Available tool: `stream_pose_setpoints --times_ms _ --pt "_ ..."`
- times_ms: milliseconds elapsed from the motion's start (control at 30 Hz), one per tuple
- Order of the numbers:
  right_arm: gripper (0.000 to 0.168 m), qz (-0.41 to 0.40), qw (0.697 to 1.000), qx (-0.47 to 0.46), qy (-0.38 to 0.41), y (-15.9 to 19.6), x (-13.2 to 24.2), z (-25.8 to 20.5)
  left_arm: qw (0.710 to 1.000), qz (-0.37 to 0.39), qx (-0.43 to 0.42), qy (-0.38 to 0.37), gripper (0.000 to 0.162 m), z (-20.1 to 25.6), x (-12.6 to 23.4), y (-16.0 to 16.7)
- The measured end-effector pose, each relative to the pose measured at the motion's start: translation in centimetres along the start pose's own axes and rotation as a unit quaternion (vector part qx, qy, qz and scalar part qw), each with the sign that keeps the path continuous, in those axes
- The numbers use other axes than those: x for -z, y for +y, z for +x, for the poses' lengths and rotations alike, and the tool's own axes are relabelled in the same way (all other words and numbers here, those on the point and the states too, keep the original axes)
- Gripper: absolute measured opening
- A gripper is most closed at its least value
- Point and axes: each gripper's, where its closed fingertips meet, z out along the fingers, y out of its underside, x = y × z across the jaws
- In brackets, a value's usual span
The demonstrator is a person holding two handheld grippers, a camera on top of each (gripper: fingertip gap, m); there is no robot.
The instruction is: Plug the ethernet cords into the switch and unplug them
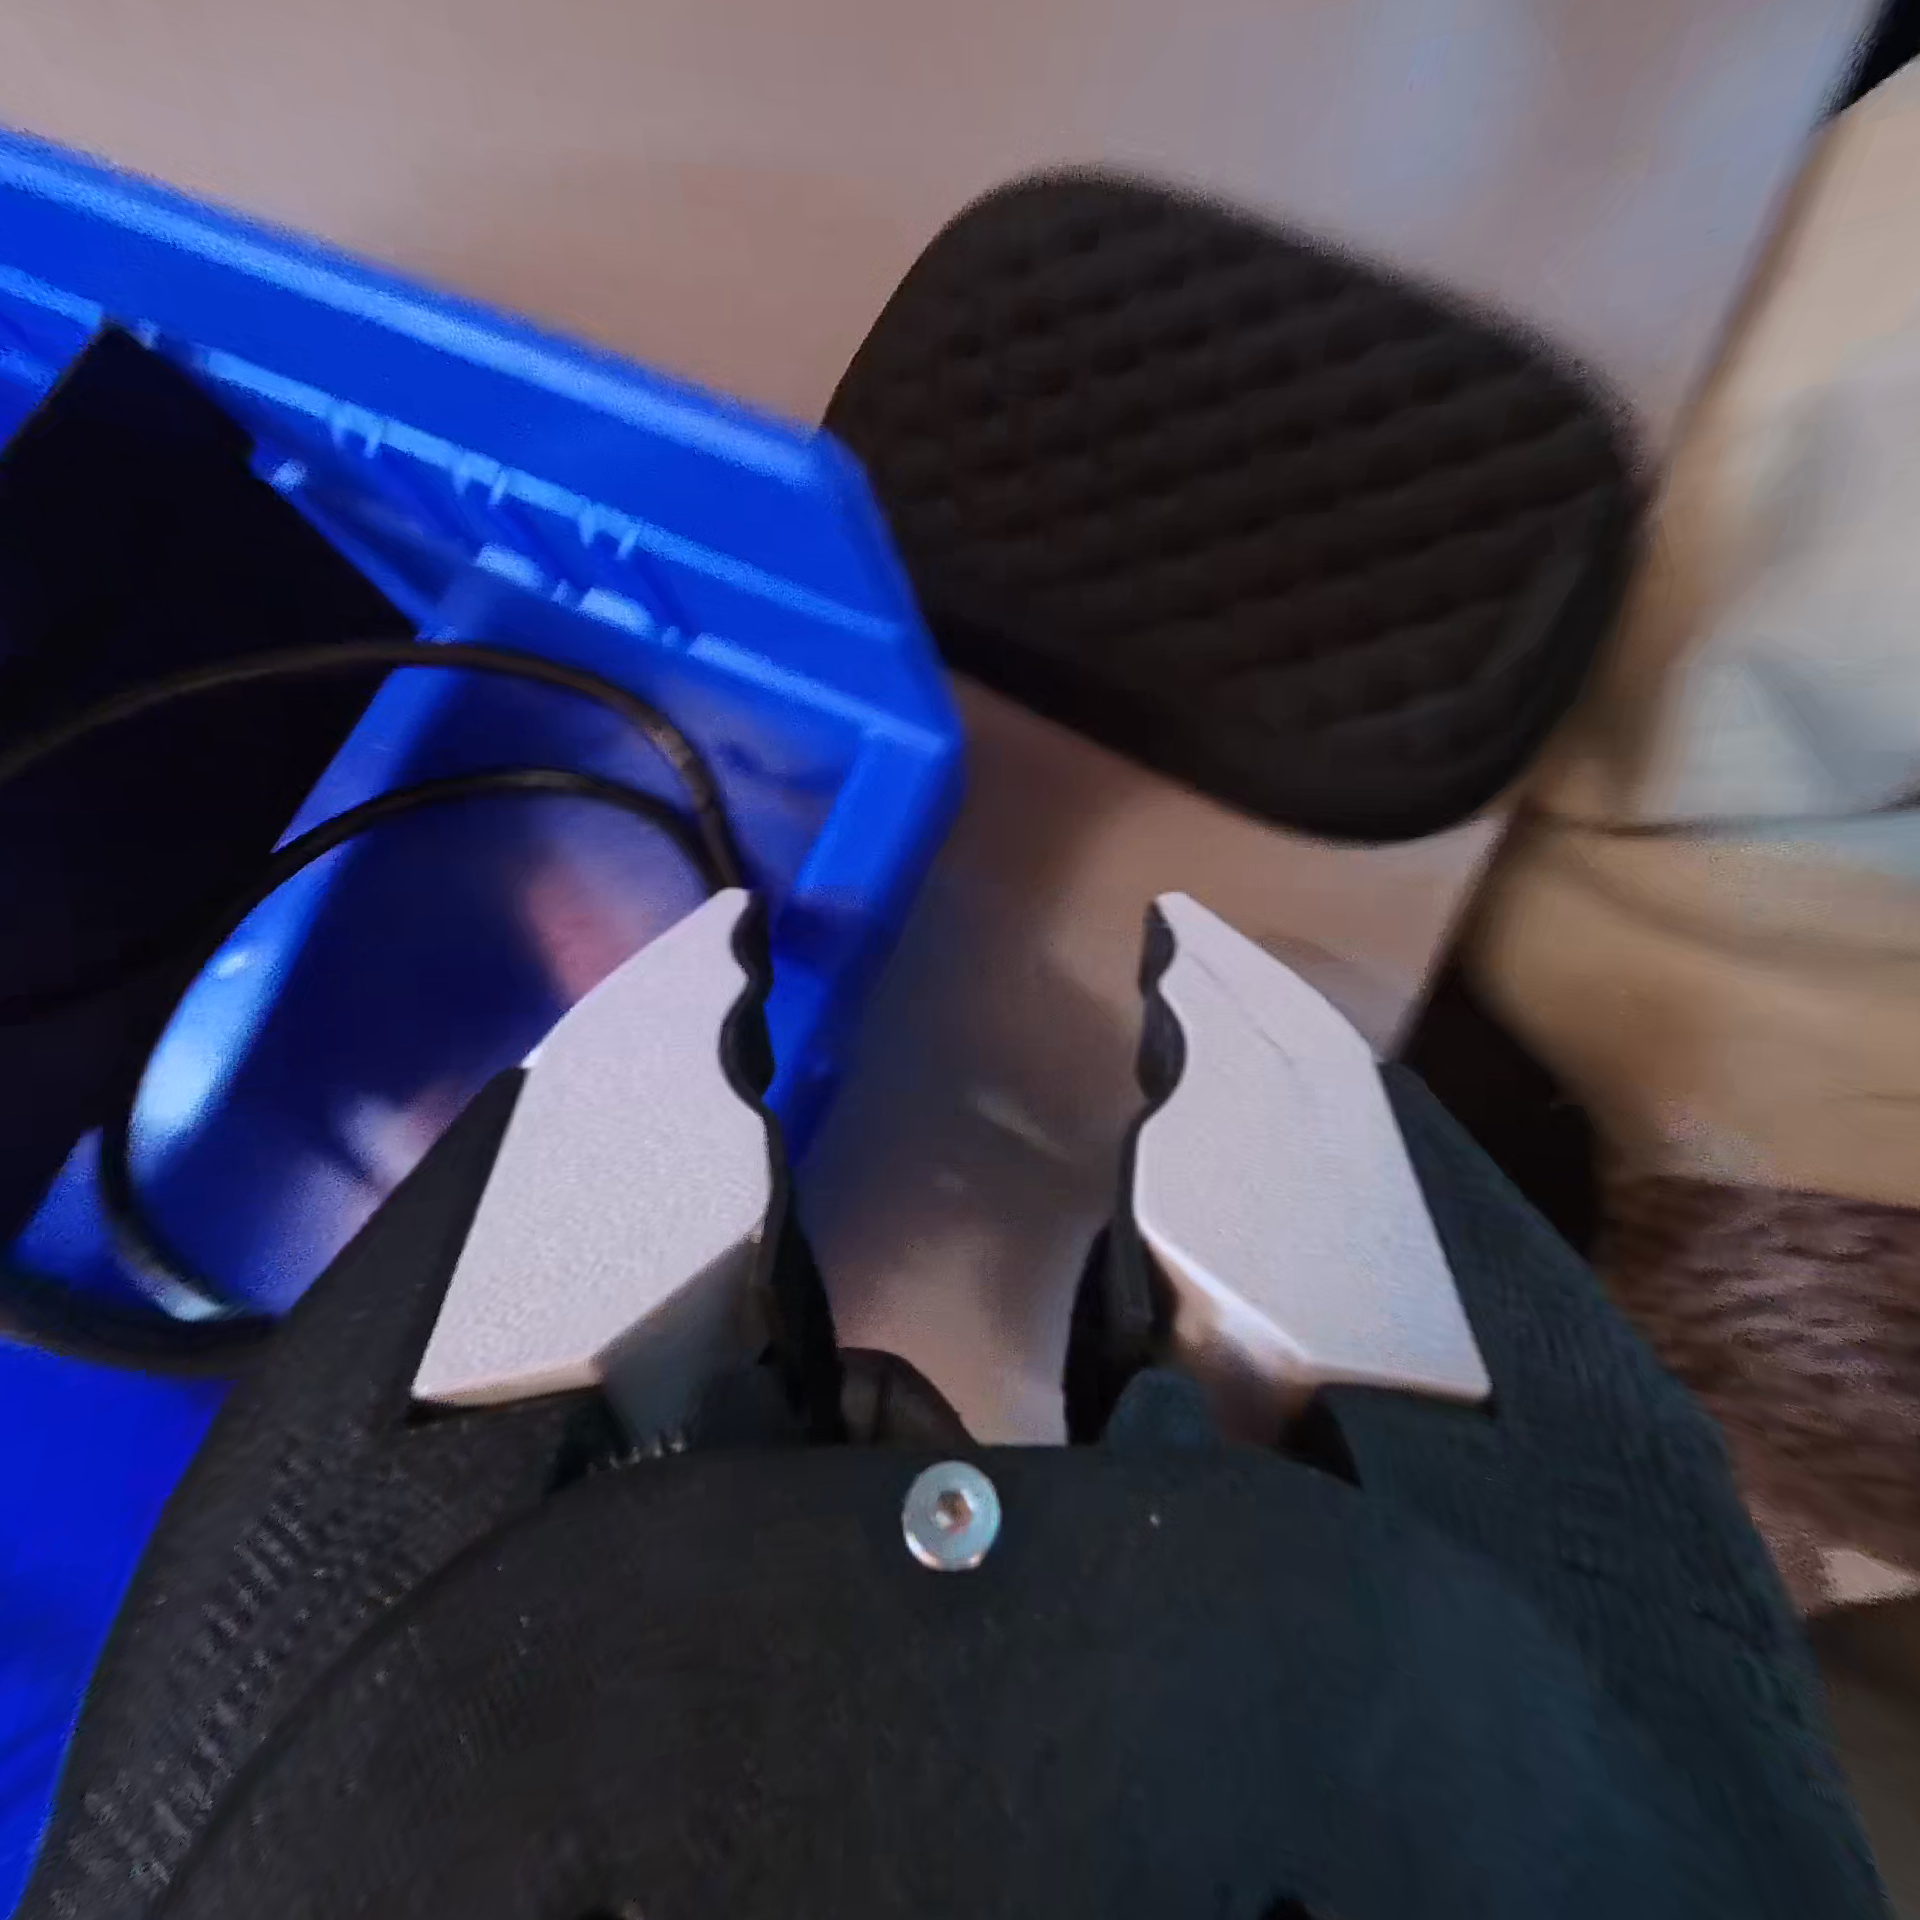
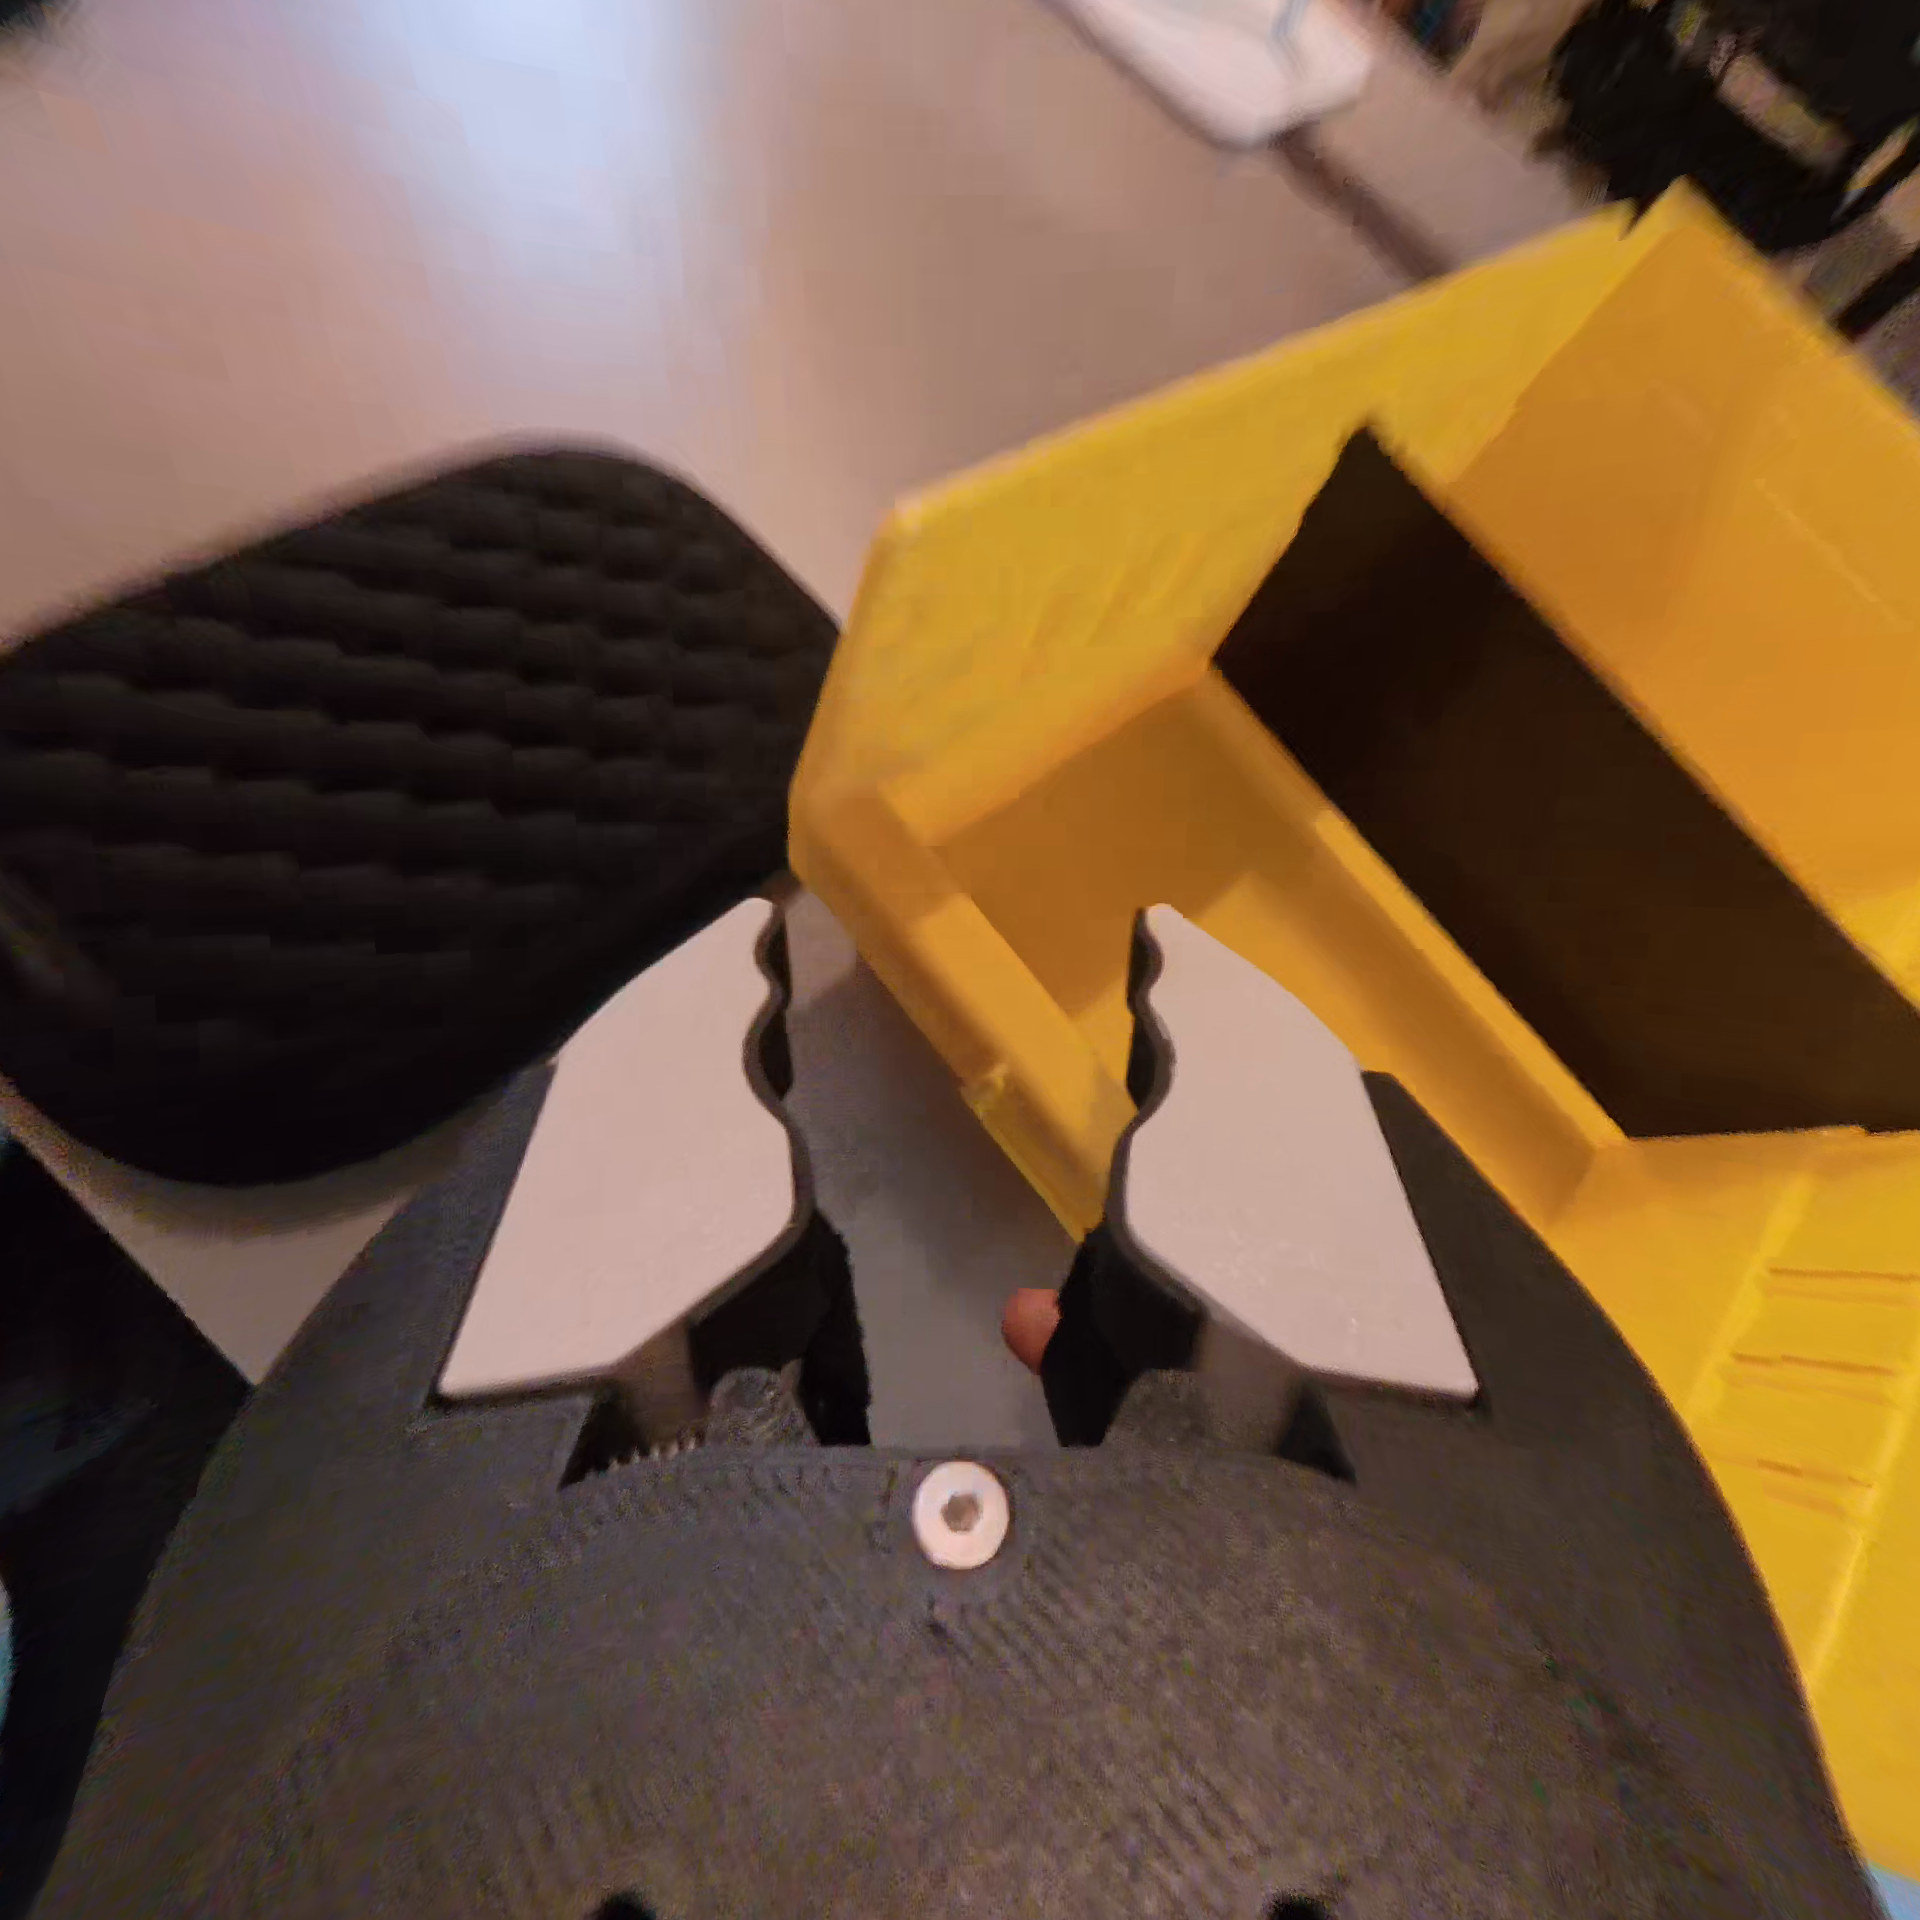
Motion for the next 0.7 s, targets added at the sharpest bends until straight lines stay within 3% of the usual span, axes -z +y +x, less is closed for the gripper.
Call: stream_pose_setpoints --times_ms 67,133,200,267,367,500,700 --pt "0.069 0.08 0.997 -0.006 0.007 -2.8 1.2 0.1 0.996 0.072 0.017 0.043 0.081 1.5 1.7 -2.6" --pt "0.069 0.137 0.99 -0.001 0.026 -5.2 2.6 0.4 0.991 0.135 0.004 0.019 0.082 1.2 4.0 -5.1" --pt "0.069 0.169 0.985 0.011 0.04 -6.8 3.4 0.4 0.976 0.201 0.015 -0.084 0.083 -1.7 6.6 -7.6" --pt "0.068 0.185 0.981 0.025 0.053 -7.9 3.7 0.3 0.941 0.251 0.075 -0.215 0.086 -6.2 9.4 -8.9" --pt "0.068 0.186 0.979 0.054 0.061 -9.0 3.3 -0.4 0.904 0.232 0.152 -0.326 0.094 -11.2 10.7 -7.7" --pt "0.068 0.158 0.982 0.087 0.061 -9.3 2.5 -1.3 0.905 0.166 0.224 -0.321 0.096 -14.9 7.5 -5.6" --pt "0.065 0.131 0.983 0.105 0.07 -8.7 2.4 -1.4 0.914 0.04 0.23 -0.331 0.096 -19.0 3.7 -2.7"
